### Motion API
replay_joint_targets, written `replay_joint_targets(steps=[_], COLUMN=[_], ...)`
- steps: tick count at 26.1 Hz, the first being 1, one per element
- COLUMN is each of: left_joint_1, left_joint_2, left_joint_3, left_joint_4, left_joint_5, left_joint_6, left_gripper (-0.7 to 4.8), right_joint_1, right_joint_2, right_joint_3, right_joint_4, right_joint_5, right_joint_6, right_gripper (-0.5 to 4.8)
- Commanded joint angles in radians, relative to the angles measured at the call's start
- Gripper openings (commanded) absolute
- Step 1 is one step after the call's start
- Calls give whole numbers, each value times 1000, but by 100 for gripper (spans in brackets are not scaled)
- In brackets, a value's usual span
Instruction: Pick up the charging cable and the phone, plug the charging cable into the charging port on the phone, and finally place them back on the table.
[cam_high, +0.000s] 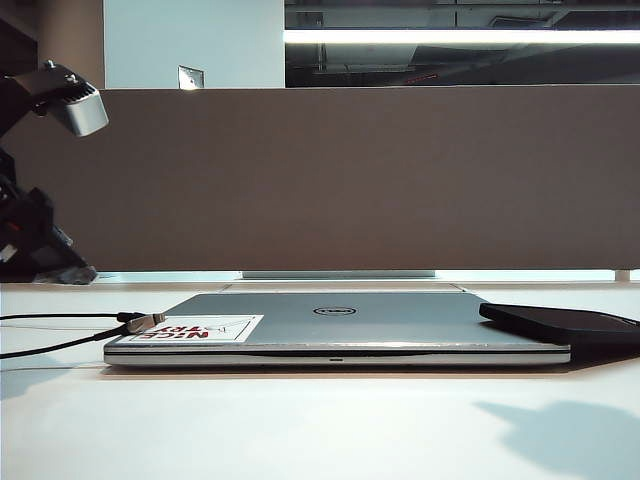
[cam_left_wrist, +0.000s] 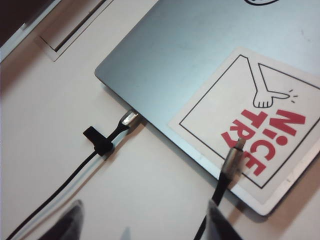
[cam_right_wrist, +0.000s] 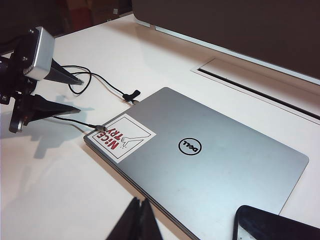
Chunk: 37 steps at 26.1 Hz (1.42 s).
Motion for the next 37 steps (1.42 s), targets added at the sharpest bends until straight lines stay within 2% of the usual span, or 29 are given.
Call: replay_joint_targets(steps=[1, 7, 17, 26, 37], left_joint_1=[0, 0, 0, 0, 0], left_joint_2=[-1, -1, 28, 182, 227], left_joint_3=[-2, -12, -31, -31, -30], left_joint_4=[6, 5, 8, 159, 184], left_joint_5=[1, 1, 1, 1, 0], left_joint_6=[30, 86, 89, 89, 88], left_gripper=[309, 308, 304, 277, 277], right_joint_1=[0, 0, 0, -1, -2], right_joint_2=[-2, -2, -2, -3, -3], right_joint_3=[3, 3, 3, 3, 3], right_joint_4=[18, 18, 18, 18, 18], right_joint_5=[-2, -2, -2, -2, -2], right_joint_6=[-3, -3, -3, -3, -3], right_gripper=[-2, -2, -2, -2, -2])
